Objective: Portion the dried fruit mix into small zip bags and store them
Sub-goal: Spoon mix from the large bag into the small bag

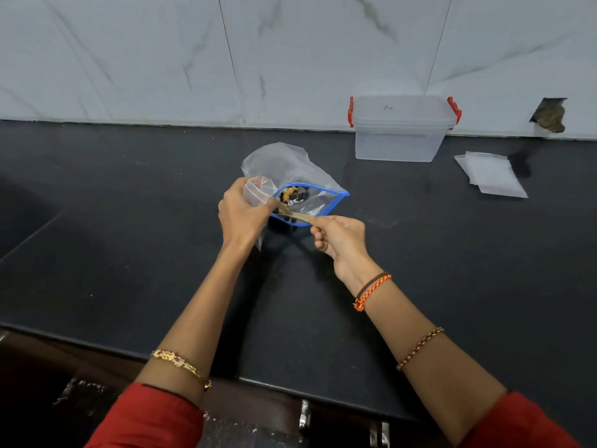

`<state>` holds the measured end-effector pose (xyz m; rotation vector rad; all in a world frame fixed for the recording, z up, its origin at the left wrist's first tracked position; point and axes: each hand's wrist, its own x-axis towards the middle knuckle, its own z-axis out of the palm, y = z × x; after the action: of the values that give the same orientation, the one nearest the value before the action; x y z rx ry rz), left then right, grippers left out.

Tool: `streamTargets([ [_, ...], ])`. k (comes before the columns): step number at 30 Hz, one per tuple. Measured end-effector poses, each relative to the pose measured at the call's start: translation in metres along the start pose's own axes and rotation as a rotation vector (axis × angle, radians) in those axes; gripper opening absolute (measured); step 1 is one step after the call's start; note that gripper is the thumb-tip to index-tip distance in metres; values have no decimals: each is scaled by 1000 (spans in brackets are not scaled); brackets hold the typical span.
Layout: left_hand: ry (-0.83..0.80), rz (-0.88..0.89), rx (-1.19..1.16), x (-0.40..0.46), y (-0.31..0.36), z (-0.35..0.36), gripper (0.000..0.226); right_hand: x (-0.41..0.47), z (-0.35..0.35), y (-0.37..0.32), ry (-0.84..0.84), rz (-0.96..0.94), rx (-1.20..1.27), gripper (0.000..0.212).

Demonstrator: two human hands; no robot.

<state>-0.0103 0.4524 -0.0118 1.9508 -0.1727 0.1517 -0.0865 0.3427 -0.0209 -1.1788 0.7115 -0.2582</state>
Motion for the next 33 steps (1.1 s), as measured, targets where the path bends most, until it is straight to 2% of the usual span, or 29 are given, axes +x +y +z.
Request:
streamTargets([
  [9, 32, 9, 31, -5, -4, 1, 40, 0, -27, -12, 64, -106, -41, 21],
  [19, 48, 0, 42, -10, 0, 8, 44, 0, -54, -20, 72, -89, 24, 21],
  [23, 50, 15, 37, -12, -1, 7, 43, 4, -56, -17, 130, -152, -28, 20],
  [28, 40, 19, 20, -15, -5, 9, 40, 7, -38, 5, 230, -349, -256, 23],
  [33, 39, 42, -42, -14, -6, 10, 32, 4, -4, 19, 165, -504, -604, 14],
])
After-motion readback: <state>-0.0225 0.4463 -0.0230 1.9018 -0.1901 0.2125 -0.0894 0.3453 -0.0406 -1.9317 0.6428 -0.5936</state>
